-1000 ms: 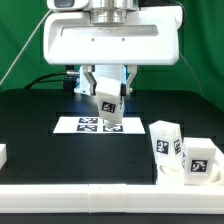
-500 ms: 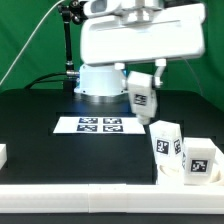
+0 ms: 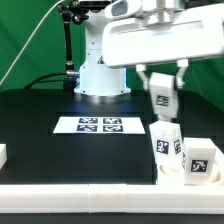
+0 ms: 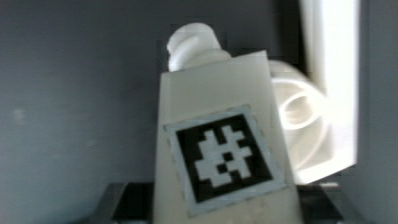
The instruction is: Assemble stool
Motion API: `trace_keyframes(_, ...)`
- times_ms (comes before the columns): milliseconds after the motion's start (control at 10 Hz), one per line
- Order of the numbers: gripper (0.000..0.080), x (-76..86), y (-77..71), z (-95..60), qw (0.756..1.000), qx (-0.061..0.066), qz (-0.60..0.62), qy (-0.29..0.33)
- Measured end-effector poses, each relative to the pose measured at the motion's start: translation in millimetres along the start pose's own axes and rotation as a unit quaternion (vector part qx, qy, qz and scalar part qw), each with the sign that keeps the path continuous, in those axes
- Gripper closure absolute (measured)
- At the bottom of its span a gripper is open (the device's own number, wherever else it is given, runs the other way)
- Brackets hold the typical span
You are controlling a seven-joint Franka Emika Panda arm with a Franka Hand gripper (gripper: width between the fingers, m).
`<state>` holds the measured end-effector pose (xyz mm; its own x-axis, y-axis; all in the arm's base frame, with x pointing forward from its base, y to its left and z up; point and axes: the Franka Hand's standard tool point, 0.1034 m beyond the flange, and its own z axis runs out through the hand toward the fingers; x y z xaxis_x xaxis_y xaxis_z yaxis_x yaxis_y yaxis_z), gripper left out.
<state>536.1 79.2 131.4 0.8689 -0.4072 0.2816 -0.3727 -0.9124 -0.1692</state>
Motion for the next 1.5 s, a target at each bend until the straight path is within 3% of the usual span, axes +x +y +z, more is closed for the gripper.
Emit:
trace_keyframes(400,0.0473,24.6,-62.7,16.5,0.999,0.020,-0.033,0.021)
trace_keyframes(600,0.0473,24.2,-62.9,17.8,0.999,0.023,-0.033,0.035)
trace_keyframes(1000,0.0473,25.8,-83.0,19.6,0.984,0.063,-0.043,0.163)
trace_keyframes(1100,0.0473,23.5,-85.7,31.3,0.986,0.057,-0.045,0.148)
trace_keyframes(1200,0.0473,31.3,-88.6,32.0,0.985,0.057,-0.053,0.155)
trace_keyframes(1400,0.0473,41.3,-79.5,34.3,0.982,0.044,-0.085,0.161)
trace_keyframes(1500,0.0473,40.5,-79.6,34.6,0.983,0.044,-0.084,0.160)
